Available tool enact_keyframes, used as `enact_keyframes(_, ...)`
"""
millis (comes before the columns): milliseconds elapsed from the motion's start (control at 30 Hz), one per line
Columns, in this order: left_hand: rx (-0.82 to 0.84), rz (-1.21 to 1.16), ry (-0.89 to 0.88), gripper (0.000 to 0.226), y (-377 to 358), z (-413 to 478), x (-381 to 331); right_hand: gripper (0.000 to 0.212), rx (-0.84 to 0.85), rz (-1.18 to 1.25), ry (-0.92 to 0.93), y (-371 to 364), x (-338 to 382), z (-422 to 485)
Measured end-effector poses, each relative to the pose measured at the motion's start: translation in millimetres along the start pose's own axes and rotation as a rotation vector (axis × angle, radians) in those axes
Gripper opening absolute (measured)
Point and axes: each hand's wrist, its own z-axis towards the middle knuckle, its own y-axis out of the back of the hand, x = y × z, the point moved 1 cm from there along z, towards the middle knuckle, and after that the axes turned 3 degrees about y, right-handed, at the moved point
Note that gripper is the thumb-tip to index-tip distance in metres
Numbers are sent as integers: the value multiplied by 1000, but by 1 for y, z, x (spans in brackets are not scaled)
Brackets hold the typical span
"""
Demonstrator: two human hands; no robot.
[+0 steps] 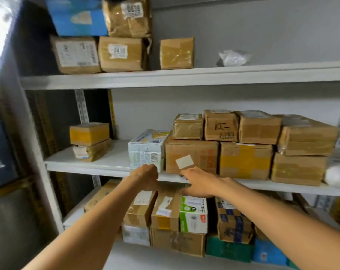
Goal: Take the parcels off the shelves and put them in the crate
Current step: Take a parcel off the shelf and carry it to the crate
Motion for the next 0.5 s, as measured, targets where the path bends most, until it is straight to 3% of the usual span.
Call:
enact_keyframes(267, -84, -21, 158, 56, 21, 14, 101, 66, 0, -11, 3, 19, 46, 59)
enact_keyframes(500, -97, -73, 169, 58, 41, 38, 117, 61, -108, -18, 4, 33, 58, 90)
